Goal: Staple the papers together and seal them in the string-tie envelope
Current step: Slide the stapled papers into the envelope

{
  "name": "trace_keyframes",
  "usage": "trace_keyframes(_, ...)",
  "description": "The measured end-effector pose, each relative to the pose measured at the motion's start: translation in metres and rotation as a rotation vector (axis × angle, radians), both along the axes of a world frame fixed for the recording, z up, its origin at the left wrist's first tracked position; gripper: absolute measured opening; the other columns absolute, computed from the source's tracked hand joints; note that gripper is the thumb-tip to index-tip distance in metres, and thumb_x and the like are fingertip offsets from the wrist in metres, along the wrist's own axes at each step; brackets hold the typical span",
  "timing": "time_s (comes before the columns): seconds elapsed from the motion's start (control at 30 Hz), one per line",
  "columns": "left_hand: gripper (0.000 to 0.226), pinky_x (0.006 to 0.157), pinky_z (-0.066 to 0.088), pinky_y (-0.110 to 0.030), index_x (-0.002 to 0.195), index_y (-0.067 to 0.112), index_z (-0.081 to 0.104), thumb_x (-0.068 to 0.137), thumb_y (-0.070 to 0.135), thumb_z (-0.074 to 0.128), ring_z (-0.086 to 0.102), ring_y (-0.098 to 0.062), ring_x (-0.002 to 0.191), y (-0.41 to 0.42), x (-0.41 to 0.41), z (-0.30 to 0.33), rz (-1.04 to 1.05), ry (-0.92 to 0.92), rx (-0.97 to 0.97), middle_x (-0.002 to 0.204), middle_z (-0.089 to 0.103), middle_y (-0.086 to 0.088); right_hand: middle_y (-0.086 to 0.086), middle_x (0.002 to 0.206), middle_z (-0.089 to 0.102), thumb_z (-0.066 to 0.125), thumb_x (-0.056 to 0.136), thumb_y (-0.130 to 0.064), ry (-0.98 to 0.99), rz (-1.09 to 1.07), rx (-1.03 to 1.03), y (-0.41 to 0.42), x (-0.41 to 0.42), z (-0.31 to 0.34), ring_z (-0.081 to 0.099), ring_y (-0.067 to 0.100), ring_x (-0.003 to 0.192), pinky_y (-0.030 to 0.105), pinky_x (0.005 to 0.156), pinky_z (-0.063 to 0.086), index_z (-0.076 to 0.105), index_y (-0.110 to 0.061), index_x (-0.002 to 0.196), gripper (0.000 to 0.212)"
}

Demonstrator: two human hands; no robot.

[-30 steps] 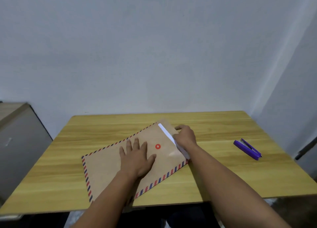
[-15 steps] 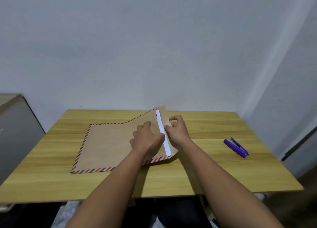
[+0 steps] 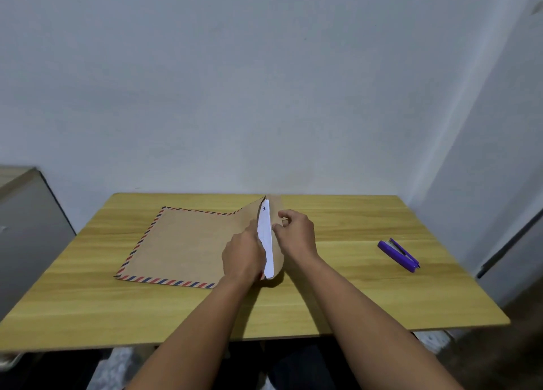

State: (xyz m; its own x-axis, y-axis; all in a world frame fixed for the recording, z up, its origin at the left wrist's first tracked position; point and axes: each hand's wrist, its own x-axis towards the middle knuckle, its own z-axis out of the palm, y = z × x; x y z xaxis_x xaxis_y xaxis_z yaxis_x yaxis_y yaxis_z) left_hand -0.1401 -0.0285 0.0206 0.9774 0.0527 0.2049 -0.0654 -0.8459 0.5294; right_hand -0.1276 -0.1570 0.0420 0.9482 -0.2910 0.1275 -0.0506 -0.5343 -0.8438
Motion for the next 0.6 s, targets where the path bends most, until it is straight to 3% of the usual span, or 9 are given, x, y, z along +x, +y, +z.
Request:
trace_keyframes(0.07,0.066,0.053,0.032,-0.034,0.149,0.037,0.037,0.089,0.011,0.043,0.055,-0.034,0.072,0.004,-0.003,0.0,-0.032,-0.006,0.012,0.087,0.068,-0.007,0.008,0.128,0.072,0.069,0.093,-0.01,-0.014,-0.012,-0.049,0.001,-0.003,-0.001,0.066,0.019,0.12,0.024,0.095,0.051,0.067,-0.012,0.137,0.044)
trace_keyframes(0.13,0.074,0.054,0.035,-0.034,0.151,0.041,0.034,0.085,0.007,0.043,0.058,-0.034,0.073,0.008,-0.004,0.001,-0.051,0.005,0.004,0.084,0.067,-0.006,0.008,0.124,0.072,0.066,0.093,-0.01,0.003,-0.012,-0.126,0.003,-0.004,-0.004,0.068,0.025,0.115,0.028,0.09,0.054,0.072,-0.015,0.127,0.035)
trace_keyframes(0.2,0.076,0.055,0.036,-0.034,0.151,0.043,0.033,0.085,0.007,0.043,0.058,-0.032,0.073,0.011,-0.005,0.0,-0.049,0.02,-0.001,0.082,0.067,-0.004,0.007,0.107,0.063,0.062,0.092,-0.009,0.049,0.002,-0.352,0.005,-0.005,-0.005,0.063,0.031,0.094,0.03,0.07,0.053,0.071,-0.025,0.095,0.019)
trace_keyframes(0.23,0.075,0.054,0.037,-0.033,0.151,0.043,0.033,0.085,0.008,0.044,0.058,-0.03,0.072,0.013,-0.005,-0.001,-0.046,0.027,-0.002,0.081,0.067,-0.003,0.006,0.107,0.055,0.061,0.092,-0.008,0.088,0.002,-0.508,0.007,-0.006,-0.005,0.059,0.031,0.091,0.033,0.066,0.05,0.067,-0.023,0.091,0.016)
trace_keyframes(0.3,0.069,0.054,0.041,-0.033,0.149,0.043,0.035,0.088,0.014,0.048,0.058,-0.027,0.071,0.014,-0.004,-0.005,-0.036,0.034,-0.008,0.081,0.067,0.0,0.007,0.112,0.051,0.059,0.092,-0.009,0.16,0.012,-0.668,0.012,-0.007,-0.004,0.057,0.03,0.098,0.036,0.07,0.047,0.067,-0.017,0.099,0.013)
trace_keyframes(0.47,0.066,0.057,0.039,-0.033,0.153,0.04,0.032,0.092,0.02,0.048,0.055,-0.027,0.071,0.014,-0.005,-0.006,-0.032,0.0,0.006,0.085,0.07,-0.003,0.006,0.117,0.068,0.064,0.088,-0.03,0.366,0.074,-0.449,0.017,0.002,-0.005,0.065,0.031,0.108,0.032,0.072,0.044,0.056,-0.02,0.128,0.042)
trace_keyframes(0.5,0.067,0.058,0.036,-0.033,0.155,0.039,0.032,0.093,0.017,0.046,0.052,-0.028,0.072,0.015,-0.006,-0.004,-0.034,-0.004,0.014,0.087,0.07,-0.006,0.005,0.115,0.069,0.067,0.086,-0.035,0.391,0.061,-0.363,0.017,0.003,-0.003,0.066,0.03,0.107,0.033,0.072,0.046,0.056,-0.023,0.127,0.044)
trace_keyframes(0.6,0.07,0.059,0.032,-0.034,0.156,0.039,0.032,0.092,0.011,0.042,0.048,-0.029,0.072,0.018,-0.01,-0.001,-0.011,-0.018,0.049,0.081,0.064,-0.007,0.006,0.095,0.074,0.078,0.077,-0.039,0.441,0.034,-0.118,0.014,0.009,-0.001,0.072,0.03,0.089,0.039,0.072,0.057,0.061,-0.018,0.093,0.031)
